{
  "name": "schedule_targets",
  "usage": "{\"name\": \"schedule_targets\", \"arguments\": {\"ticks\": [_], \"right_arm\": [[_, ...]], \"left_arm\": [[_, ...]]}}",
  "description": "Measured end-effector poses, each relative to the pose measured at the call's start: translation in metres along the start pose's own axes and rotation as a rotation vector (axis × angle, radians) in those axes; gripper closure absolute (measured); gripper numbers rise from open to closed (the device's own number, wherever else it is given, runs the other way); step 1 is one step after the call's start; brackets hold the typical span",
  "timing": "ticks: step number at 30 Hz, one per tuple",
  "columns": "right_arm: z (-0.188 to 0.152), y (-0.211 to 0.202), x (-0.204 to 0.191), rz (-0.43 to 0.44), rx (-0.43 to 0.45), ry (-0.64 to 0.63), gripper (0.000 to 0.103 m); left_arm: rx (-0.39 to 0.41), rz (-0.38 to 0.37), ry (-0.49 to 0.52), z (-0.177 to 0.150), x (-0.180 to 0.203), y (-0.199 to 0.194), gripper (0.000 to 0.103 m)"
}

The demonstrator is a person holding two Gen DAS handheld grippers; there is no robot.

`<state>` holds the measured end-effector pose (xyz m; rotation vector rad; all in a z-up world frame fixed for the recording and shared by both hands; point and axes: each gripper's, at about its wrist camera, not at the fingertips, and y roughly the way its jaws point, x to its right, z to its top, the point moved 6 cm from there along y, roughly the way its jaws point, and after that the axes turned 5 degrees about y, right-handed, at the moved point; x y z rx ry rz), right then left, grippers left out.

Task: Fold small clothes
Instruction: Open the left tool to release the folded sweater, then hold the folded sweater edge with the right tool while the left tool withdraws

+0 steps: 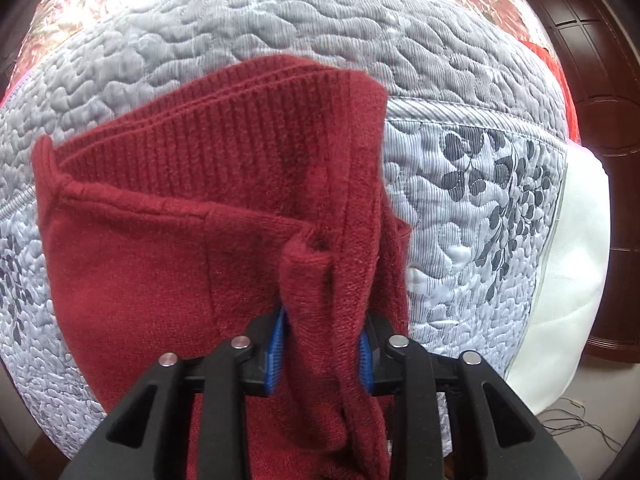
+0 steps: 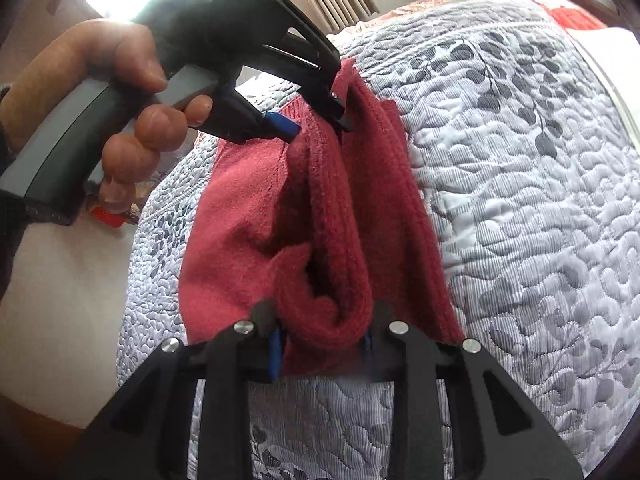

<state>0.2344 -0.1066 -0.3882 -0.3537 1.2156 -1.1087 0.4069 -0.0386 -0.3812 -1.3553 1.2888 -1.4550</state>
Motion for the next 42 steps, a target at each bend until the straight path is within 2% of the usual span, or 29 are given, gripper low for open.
{"name": "schedule_targets", "arguments": {"ticks": [1, 3, 5, 7, 10, 12, 15, 17, 22, 26, 27, 28, 29, 30, 34, 38, 40, 42], "right_arm": [[0.0, 0.001, 0.006, 0.031, -0.008, 0.036, 0.072], [-0.001, 0.001, 0.018, 0.08, -0.024, 0.098, 0.062], [0.002, -0.003, 0.028, 0.138, -0.046, 0.152, 0.046], [0.006, -0.01, 0.032, 0.163, -0.071, 0.152, 0.032], [0.019, -0.026, 0.034, 0.154, -0.105, 0.084, 0.03], [0.027, -0.036, 0.028, 0.189, -0.141, 0.052, 0.03], [0.033, -0.033, 0.022, 0.252, -0.259, 0.047, 0.03], [0.043, -0.025, 0.025, 0.279, -0.289, 0.079, 0.03], [0.069, 0.016, 0.023, 0.311, -0.354, 0.128, 0.03], [0.085, 0.043, 0.017, 0.333, -0.392, 0.143, 0.03], [0.089, 0.044, 0.015, 0.346, -0.388, 0.151, 0.031], [0.093, 0.046, 0.015, 0.358, -0.384, 0.162, 0.041], [0.094, 0.047, 0.016, 0.36, -0.386, 0.166, 0.071], [0.094, 0.051, 0.018, 0.343, -0.397, 0.164, 0.091], [0.096, 0.043, 0.024, 0.327, -0.369, 0.123, 0.092], [0.115, 0.033, 0.036, 0.35, -0.288, 0.146, 0.093], [0.115, 0.04, 0.05, 0.363, -0.315, 0.212, 0.093], [0.105, 0.053, 0.057, 0.329, -0.365, 0.216, 0.092]], "left_arm": [[0.008, -0.007, 0.005, 0.0, 0.003, -0.001, 0.052], [0.037, -0.049, 0.008, -0.003, 0.009, -0.01, 0.049], [0.088, -0.142, 0.013, -0.007, 0.017, -0.032, 0.046], [0.168, -0.216, 0.034, -0.017, 0.015, -0.061, 0.036], [0.23, -0.27, 0.06, -0.043, -0.005, -0.091, 0.034], [0.256, -0.308, 0.061, -0.062, -0.023, -0.102, 0.034], [0.281, -0.378, 0.063, -0.096, -0.049, -0.104, 0.033], [0.265, -0.421, 0.089, -0.119, -0.053, -0.093, 0.034], [0.235, -0.403, 0.197, -0.161, -0.031, -0.054, 0.035], [0.214, -0.364, 0.271, -0.171, -0.009, -0.034, 0.035], [0.213, -0.345, 0.297, -0.174, -0.005, -0.032, 0.035], [0.211, -0.343, 0.316, -0.175, 0.0, -0.03, 0.035], [0.205, -0.346, 0.331, -0.178, 0.002, -0.028, 0.035], [0.194, -0.339, 0.341, -0.178, 0.005, -0.024, 0.035], [0.163, -0.337, 0.376, -0.18, 0.018, -0.014, 0.035], [0.166, -0.359, 0.419, -0.179, 0.036, -0.018, 0.035], [0.158, -0.367, 0.422, -0.176, 0.043, -0.015, 0.035], [0.135, -0.386, 0.4, -0.176, 0.043, -0.009, 0.035]]}}
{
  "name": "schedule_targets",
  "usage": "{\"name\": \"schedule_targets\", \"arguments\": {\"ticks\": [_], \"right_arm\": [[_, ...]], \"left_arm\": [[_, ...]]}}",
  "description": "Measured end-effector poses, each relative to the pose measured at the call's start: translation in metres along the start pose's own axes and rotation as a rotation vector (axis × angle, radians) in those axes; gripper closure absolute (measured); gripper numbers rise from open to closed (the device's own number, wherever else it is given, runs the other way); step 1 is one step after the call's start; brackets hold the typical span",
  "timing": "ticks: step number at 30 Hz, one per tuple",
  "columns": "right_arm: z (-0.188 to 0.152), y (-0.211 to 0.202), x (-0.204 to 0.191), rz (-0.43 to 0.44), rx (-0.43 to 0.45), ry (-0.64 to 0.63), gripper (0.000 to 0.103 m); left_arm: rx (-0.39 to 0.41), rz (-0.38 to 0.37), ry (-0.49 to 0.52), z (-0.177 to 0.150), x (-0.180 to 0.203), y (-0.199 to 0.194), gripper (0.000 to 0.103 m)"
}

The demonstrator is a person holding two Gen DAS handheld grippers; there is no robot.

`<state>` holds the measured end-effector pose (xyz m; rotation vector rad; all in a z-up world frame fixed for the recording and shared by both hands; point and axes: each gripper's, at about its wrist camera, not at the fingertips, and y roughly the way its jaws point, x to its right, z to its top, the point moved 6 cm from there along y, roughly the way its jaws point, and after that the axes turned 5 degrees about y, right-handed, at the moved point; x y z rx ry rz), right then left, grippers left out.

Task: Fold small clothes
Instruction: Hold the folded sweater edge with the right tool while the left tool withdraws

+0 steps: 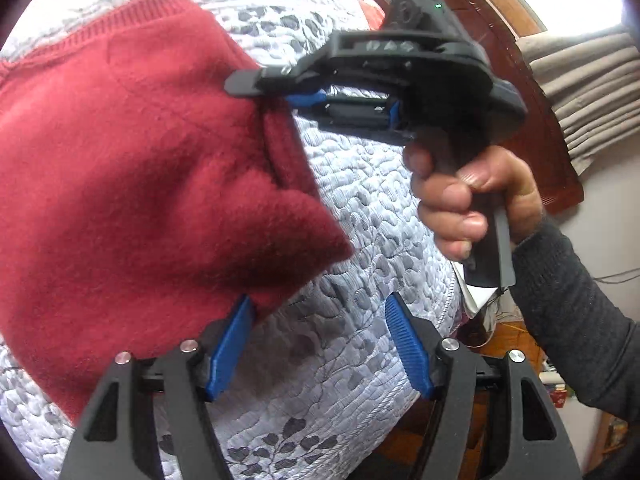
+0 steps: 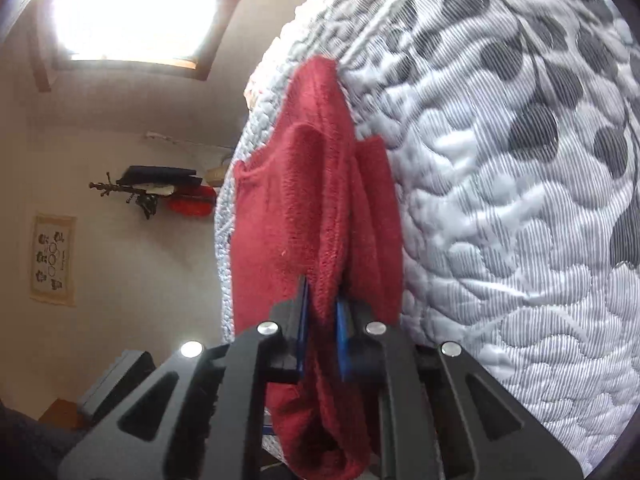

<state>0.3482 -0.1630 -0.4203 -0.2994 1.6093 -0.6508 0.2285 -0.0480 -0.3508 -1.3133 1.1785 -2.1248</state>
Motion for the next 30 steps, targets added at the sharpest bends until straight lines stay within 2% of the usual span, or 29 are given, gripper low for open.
{"name": "schedule_targets", "arguments": {"ticks": [3, 6, 8, 10, 11, 13, 16, 19, 23, 24, 25, 26, 27, 30], "right_arm": [[-0.003, 0.001, 0.004, 0.009, -0.004, 0.017, 0.092], [-0.007, -0.023, -0.019, 0.036, 0.038, -0.028, 0.093], [-0.006, -0.022, -0.01, -0.009, 0.03, -0.005, 0.093], [-0.005, -0.014, 0.013, -0.09, 0.026, 0.019, 0.091], [-0.005, -0.011, 0.02, -0.103, 0.031, 0.032, 0.083], [-0.005, -0.018, 0.015, -0.041, 0.027, 0.055, 0.068], [0.01, -0.045, -0.014, -0.007, 0.112, -0.002, 0.058], [0.03, -0.049, -0.032, 0.012, 0.108, -0.009, 0.055], [0.049, -0.02, -0.036, -0.026, 0.042, -0.016, 0.053], [0.05, -0.015, -0.035, -0.034, 0.031, -0.016, 0.053], [0.051, -0.008, -0.036, -0.032, 0.016, -0.018, 0.059], [0.05, -0.001, -0.038, -0.035, 0.006, -0.02, 0.081], [0.052, 0.001, -0.04, -0.041, 0.007, -0.032, 0.094], [0.057, -0.006, -0.055, -0.057, 0.07, -0.091, 0.095]], "left_arm": [[-0.019, -0.004, -0.021, -0.006, -0.004, 0.004, 0.035], [-0.01, -0.024, -0.025, -0.009, -0.002, -0.004, 0.035], [-0.001, -0.038, -0.013, -0.011, 0.0, -0.013, 0.035], [-0.005, -0.046, -0.011, -0.014, 0.0, -0.016, 0.035], [-0.005, -0.038, -0.009, -0.016, 0.0, -0.019, 0.035], [0.001, -0.031, -0.016, -0.018, -0.002, -0.027, 0.035], [0.039, -0.029, -0.043, -0.019, -0.01, -0.041, 0.034], [0.044, -0.013, -0.086, -0.022, -0.025, -0.042, 0.034], [0.043, -0.004, -0.115, -0.023, -0.033, -0.039, 0.034], [0.043, -0.003, -0.112, -0.023, -0.033, -0.039, 0.034], [0.045, -0.005, -0.109, -0.023, -0.033, -0.039, 0.034], [0.046, -0.007, -0.109, -0.023, -0.032, -0.038, 0.034], [0.045, -0.008, -0.11, -0.023, -0.034, -0.038, 0.034], [0.038, -0.01, -0.119, -0.022, -0.039, -0.034, 0.034]]}}
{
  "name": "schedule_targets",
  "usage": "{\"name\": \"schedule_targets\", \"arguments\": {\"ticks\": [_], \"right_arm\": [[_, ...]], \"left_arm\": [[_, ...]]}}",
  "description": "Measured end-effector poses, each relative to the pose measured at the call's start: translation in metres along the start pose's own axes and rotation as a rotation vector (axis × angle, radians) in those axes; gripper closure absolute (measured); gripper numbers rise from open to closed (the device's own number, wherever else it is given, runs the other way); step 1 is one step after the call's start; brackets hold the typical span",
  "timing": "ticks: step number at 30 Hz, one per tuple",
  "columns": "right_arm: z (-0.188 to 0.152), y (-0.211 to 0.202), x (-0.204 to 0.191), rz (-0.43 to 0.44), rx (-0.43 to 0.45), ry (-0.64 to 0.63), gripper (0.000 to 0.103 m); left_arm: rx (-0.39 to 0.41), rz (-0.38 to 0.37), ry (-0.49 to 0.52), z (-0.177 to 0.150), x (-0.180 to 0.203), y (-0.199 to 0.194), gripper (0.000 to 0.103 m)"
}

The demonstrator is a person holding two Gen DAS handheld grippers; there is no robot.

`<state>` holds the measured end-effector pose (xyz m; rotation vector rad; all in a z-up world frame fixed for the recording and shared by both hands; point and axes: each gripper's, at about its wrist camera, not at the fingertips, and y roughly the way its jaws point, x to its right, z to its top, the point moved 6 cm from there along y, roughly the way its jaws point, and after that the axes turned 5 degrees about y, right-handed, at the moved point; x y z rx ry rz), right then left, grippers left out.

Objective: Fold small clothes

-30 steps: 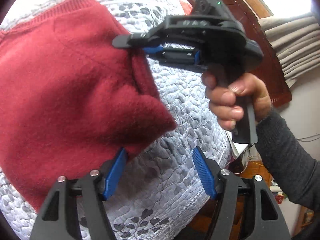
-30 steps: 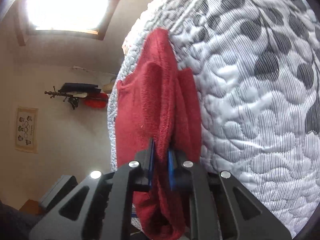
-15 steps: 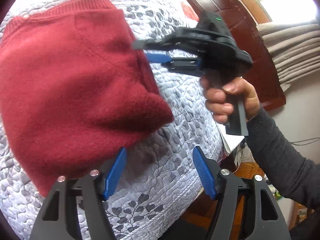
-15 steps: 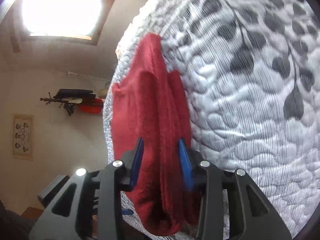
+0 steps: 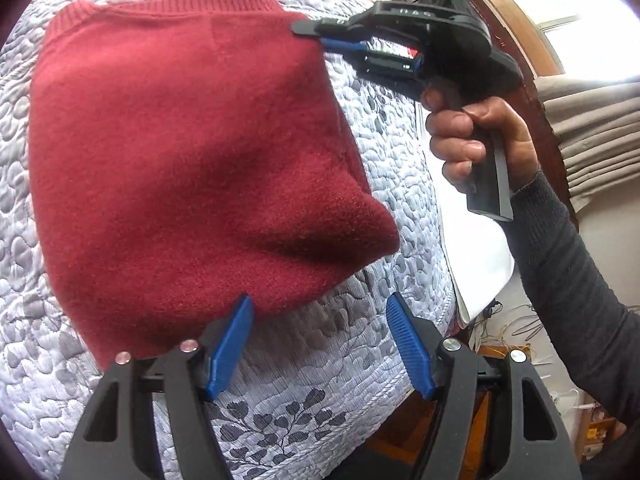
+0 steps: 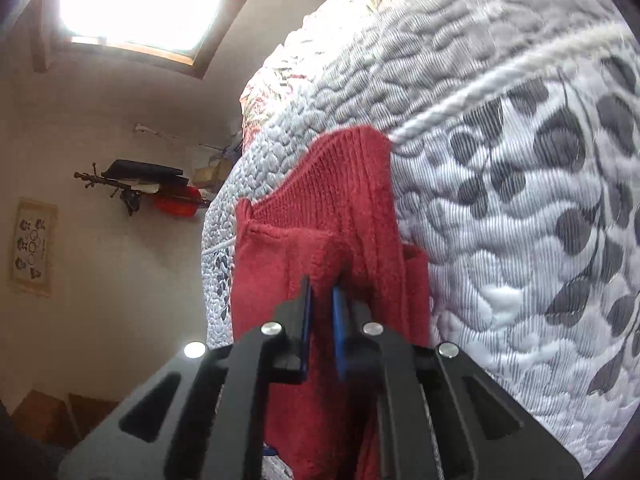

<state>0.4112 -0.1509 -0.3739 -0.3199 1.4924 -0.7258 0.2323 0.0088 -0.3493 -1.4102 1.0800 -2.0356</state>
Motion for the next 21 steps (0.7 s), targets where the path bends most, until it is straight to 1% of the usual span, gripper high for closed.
{"name": "schedule_targets", "arguments": {"ticks": [1, 2, 5, 6, 7, 8, 9, 10, 11, 12, 13, 15, 16, 17, 19, 20, 21], "right_arm": [[0.004, -0.002, -0.001, -0.003, 0.015, 0.0, 0.095], [0.009, 0.001, 0.004, -0.026, 0.02, 0.008, 0.095], [0.011, 0.021, 0.036, -0.106, -0.02, 0.048, 0.094], [0.01, 0.023, 0.041, -0.112, -0.016, 0.058, 0.095], [0.009, 0.022, 0.042, -0.095, -0.009, 0.071, 0.094], [0.008, 0.018, 0.04, -0.063, -0.005, 0.089, 0.085], [0.005, 0.011, 0.036, -0.038, 0.001, 0.097, 0.08], [0.001, 0.001, 0.029, -0.031, 0.015, 0.083, 0.069], [-0.006, -0.008, 0.023, -0.035, 0.023, 0.068, 0.064], [-0.016, -0.016, 0.018, -0.033, 0.023, 0.059, 0.064], [-0.031, -0.023, 0.011, -0.029, 0.012, 0.055, 0.064], [-0.067, -0.028, 0.001, -0.036, -0.031, 0.041, 0.061], [-0.084, -0.027, 0.001, -0.059, -0.053, 0.035, 0.058], [-0.099, -0.025, 0.004, -0.1, -0.075, 0.027, 0.058], [-0.122, -0.016, 0.01, -0.165, -0.101, 0.015, 0.054], [-0.128, -0.011, 0.013, -0.172, -0.105, 0.025, 0.055], [-0.13, -0.007, 0.016, -0.162, -0.113, 0.045, 0.059]], "left_arm": [[-0.006, 0.001, -0.003, 0.0, -0.002, 0.002, 0.034], [-0.013, 0.003, -0.006, -0.001, -0.006, 0.003, 0.034], [-0.034, 0.015, -0.023, -0.002, -0.014, 0.012, 0.034], [-0.043, 0.016, -0.032, -0.003, -0.017, 0.014, 0.034], [-0.05, 0.017, -0.04, -0.004, -0.019, 0.015, 0.034], [-0.053, 0.018, -0.045, -0.005, -0.019, 0.014, 0.034], [-0.048, 0.014, -0.044, -0.006, -0.018, 0.012, 0.034], [-0.043, 0.012, -0.041, -0.007, -0.016, 0.009, 0.034], [-0.039, 0.009, -0.037, -0.008, -0.014, 0.006, 0.034], [-0.036, 0.006, -0.033, -0.009, -0.013, 0.003, 0.034], [-0.032, 0.005, -0.031, -0.01, -0.011, 0.0, 0.034], [-0.024, -0.001, -0.035, -0.013, -0.011, -0.006, 0.034], [-0.021, -0.004, -0.038, -0.014, -0.011, -0.009, 0.034], [-0.019, -0.004, -0.041, -0.016, -0.011, -0.011, 0.034], [-0.016, -0.006, -0.045, -0.02, -0.01, -0.014, 0.034], [-0.018, -0.004, -0.046, -0.022, -0.011, -0.015, 0.034], [-0.02, 0.003, -0.047, -0.024, -0.012, -0.016, 0.034]]}}
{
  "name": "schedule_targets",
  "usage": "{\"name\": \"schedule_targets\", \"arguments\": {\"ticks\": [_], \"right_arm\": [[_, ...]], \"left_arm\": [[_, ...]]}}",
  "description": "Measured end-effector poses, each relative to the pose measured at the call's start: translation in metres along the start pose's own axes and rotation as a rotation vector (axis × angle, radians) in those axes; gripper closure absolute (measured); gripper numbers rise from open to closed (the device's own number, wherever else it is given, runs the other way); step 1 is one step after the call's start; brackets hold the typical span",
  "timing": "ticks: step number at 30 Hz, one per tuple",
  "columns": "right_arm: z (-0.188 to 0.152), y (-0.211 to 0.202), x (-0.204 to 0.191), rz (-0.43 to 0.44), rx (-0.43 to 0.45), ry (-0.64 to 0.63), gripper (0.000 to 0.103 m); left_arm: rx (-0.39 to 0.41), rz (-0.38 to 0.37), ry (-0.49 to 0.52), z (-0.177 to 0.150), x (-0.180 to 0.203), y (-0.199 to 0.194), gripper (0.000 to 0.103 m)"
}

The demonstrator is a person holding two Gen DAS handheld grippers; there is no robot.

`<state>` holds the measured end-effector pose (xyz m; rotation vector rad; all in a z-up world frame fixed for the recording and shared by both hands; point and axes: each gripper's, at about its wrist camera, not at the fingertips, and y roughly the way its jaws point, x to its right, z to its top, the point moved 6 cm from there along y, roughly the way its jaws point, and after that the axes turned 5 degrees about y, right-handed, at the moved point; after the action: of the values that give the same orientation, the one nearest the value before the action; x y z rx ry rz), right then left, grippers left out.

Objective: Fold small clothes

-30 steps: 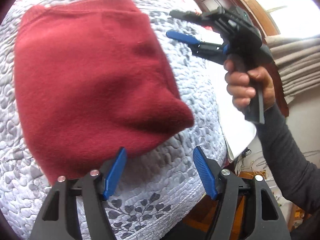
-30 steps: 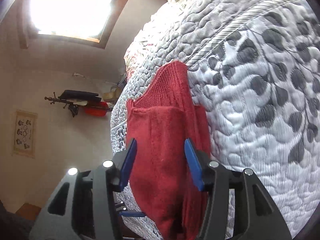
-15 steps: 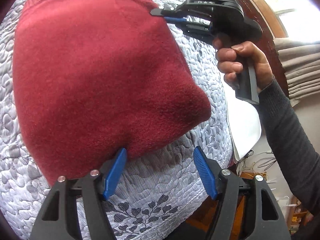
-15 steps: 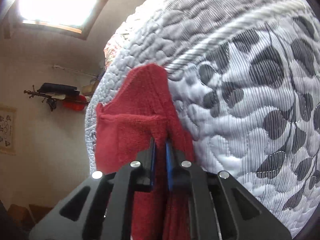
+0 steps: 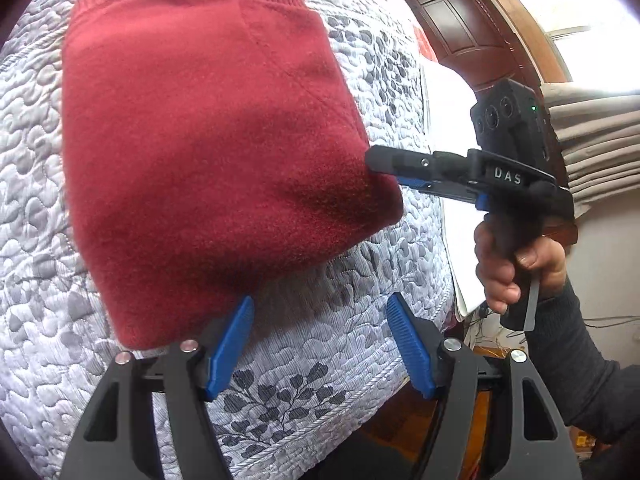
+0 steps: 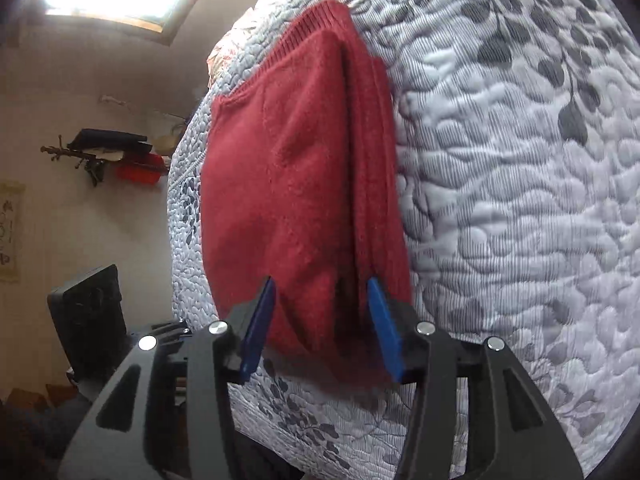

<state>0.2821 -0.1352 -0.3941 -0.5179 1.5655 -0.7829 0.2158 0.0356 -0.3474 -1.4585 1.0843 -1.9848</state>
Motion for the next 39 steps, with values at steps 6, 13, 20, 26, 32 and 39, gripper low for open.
{"name": "schedule_targets", "arguments": {"ticks": [6, 13, 20, 26, 32, 39], "right_arm": [[-0.014, 0.006, 0.041, 0.091, -0.008, 0.199, 0.093], [-0.022, -0.029, 0.027, 0.115, 0.084, 0.128, 0.054], [-0.044, -0.047, -0.008, 0.153, 0.15, -0.001, 0.058], [-0.033, 0.015, 0.007, 0.121, 0.017, 0.034, 0.087], [-0.02, 0.019, 0.062, 0.128, 0.016, 0.154, 0.103], [-0.007, -0.012, -0.001, 0.198, 0.036, 0.048, 0.079]], "left_arm": [[0.008, 0.015, -0.03, -0.012, -0.01, -0.013, 0.034], [0.035, -0.007, -0.094, -0.021, -0.024, -0.036, 0.033], [0.103, -0.126, -0.121, 0.002, -0.024, -0.032, 0.033], [0.138, -0.184, -0.219, 0.035, -0.047, -0.001, 0.034], [0.037, -0.185, -0.174, 0.018, -0.03, 0.034, 0.033], [0.06, -0.194, -0.212, -0.014, -0.041, -0.001, 0.033]]}}
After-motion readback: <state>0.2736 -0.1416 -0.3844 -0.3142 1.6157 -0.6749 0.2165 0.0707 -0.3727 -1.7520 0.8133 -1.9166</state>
